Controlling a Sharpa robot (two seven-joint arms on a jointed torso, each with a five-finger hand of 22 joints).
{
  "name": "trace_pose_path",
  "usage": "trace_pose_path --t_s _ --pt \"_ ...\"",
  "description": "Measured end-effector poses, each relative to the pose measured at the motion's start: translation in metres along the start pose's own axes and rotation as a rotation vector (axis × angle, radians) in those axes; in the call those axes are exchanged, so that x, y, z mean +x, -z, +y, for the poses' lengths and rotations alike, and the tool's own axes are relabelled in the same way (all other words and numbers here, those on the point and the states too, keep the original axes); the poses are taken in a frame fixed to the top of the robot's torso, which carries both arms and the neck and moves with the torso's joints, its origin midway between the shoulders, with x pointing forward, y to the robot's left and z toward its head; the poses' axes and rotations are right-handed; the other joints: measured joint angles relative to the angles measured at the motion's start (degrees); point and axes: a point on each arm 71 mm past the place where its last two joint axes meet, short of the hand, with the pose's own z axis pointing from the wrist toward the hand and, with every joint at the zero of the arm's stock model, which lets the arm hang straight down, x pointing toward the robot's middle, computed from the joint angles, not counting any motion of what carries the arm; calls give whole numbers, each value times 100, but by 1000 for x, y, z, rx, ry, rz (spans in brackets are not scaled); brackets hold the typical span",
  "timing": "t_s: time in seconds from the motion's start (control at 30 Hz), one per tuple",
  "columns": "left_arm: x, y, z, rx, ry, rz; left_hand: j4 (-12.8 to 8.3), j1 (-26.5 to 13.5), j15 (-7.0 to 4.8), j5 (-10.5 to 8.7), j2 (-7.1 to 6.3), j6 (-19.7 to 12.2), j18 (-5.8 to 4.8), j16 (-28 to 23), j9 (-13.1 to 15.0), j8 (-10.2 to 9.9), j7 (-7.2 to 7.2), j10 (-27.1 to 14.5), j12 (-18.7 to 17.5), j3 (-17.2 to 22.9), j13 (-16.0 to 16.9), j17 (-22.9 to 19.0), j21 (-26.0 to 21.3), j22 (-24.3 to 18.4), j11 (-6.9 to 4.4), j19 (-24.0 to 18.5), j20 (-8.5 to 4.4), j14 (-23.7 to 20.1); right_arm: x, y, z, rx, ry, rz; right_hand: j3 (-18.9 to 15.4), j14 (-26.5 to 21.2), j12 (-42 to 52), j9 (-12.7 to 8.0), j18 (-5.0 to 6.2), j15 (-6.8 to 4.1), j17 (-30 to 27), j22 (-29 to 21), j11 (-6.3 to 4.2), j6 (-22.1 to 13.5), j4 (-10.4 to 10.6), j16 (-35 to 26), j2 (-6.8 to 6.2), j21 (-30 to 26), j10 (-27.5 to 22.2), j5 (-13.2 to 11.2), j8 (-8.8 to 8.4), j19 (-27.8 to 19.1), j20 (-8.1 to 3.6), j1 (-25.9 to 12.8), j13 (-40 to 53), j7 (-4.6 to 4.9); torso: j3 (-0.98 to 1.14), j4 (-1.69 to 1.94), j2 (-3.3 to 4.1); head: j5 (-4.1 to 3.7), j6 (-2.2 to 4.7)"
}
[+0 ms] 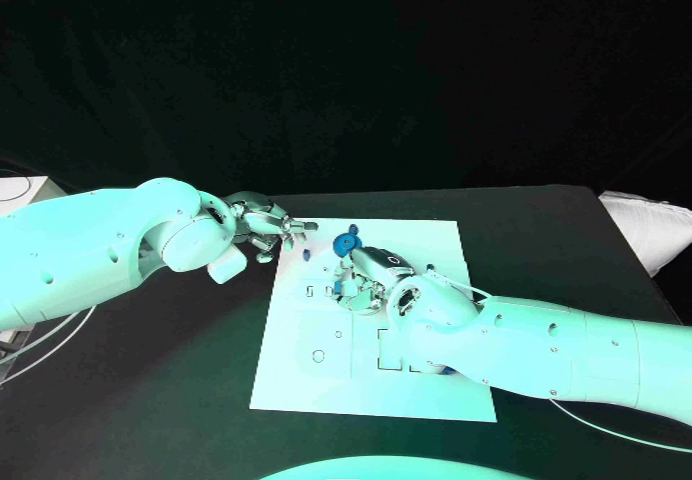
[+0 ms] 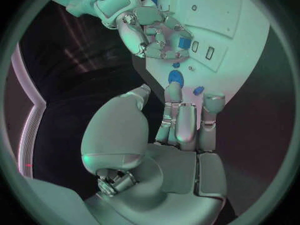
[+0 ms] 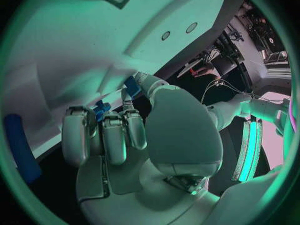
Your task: Assemble the parts on the task board
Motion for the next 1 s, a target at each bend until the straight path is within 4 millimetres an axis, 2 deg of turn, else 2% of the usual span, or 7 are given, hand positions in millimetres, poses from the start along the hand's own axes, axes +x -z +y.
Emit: trace_pose_path --t_s 0.13,0.27,0.37,0.43,0.5,0.73,1.0 --pt "0 0 0 -2 -2 1 0 0 0 0 0 0 0 0 0 0 0 0 0 0 0 0 0 0 0 0 0 0 0 0 0 0 -1 -1 -141 11 -105 -17 0 12 0 0 15 -90 43 0 -48 -41 -87 -65 -2 1 43 -48 0 12 0 0 0 -4 0" --pt "0 0 1 -4 -4 2 0 0 0 0 0 0 0 0 4 0 0 0 0 0 -6 11 0 0 0 0 0 0 0 0 0 0 -6 -2 -532 20 -144 -22 0 20 0 -1 30 -142 213 0 -27 -68 -111 -278 -2 0 43 -94 0 18 1 -1 0 -8 -1" --pt "0 0 1 -6 -7 4 0 0 0 0 0 0 0 0 7 0 0 0 0 0 -6 35 0 7 0 0 0 0 0 1 1 -2 -13 -5 -1035 20 -174 -34 0 20 -1 -1 33 -214 456 0 69 -110 -154 -473 57 0 43 -55 0 28 1 -1 1 -9 -1" --pt "0 0 1 -6 -9 6 0 0 0 0 0 0 -1 0 7 0 0 0 0 0 -6 61 0 33 0 0 0 0 -1 2 1 -3 -18 -7 -1313 20 -174 -38 0 21 -1 -1 40 -240 587 0 147 -149 -161 -508 72 0 43 23 0 10 1 -1 1 -12 -1" --pt "1 -1 1 -7 -13 8 0 0 0 0 0 0 0 6 6 0 0 0 0 0 -6 97 0 69 0 3 3 0 -2 5 1 -6 -25 -11 -1471 0 -193 -49 0 40 -1 -1 27 -280 623 0 193 -150 -188 -505 98 1 43 69 0 33 2 -1 -2 -14 7" --pt "5 -4 -1 -5 -40 17 0 108 0 0 -3 22 0 112 33 -22 -21 32 0 0 -14 255 66 222 -32 114 12 64 -16 16 1 -27 -40 -41 -1700 0 -206 -81 1 41 -1 -1 52 -379 628 0 309 -228 -213 -326 98 1 84 185 -1 57 7 -30 -38 -9 21" --pt "15 -11 -9 -5 -151 6 0 105 -20 0 0 22 0 251 11 -141 -21 137 41 0 -20 445 226 478 -33 352 -9 191 -63 30 -6 -105 -49 -97 -1729 20 -233 -135 1 103 -1 -2 123 -572 607 0 435 -554 -284 -240 98 -75 156 618 -1 141 30 -80 -119 57 35"
